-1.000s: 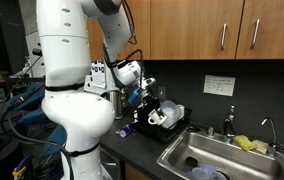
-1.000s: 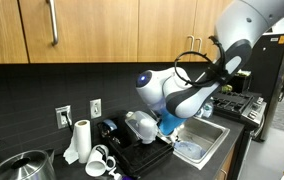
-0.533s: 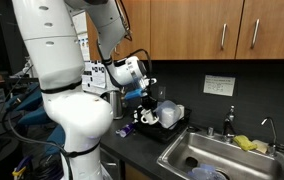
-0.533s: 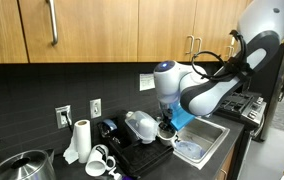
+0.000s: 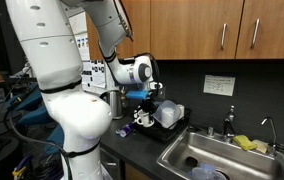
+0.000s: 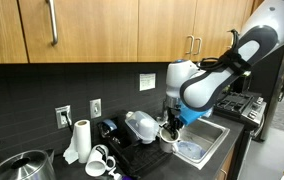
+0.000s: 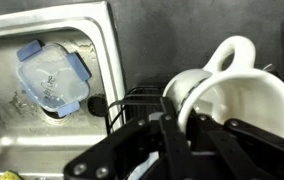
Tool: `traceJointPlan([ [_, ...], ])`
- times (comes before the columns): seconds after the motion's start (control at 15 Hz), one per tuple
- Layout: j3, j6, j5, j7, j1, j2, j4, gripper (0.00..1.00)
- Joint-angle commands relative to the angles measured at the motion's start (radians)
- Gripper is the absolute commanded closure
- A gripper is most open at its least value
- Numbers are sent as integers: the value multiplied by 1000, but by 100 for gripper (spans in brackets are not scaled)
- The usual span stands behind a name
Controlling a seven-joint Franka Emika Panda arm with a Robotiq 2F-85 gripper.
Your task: Put the mug on the counter
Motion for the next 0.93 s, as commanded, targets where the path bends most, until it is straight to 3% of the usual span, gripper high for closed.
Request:
traceJointPlan([
  [0.0,6,-17,90,-87,-14,-77,-58,97],
  [0.33,16,-77,147,-120,-8,-179,-134,97],
  [0.47,19,-91,159,-134,-8,-156,-127,97],
  [0.6,2,-79,206,-195,7,-90,-104,97],
  [0.87,-44,16,426,-424,55,120,-32,97],
])
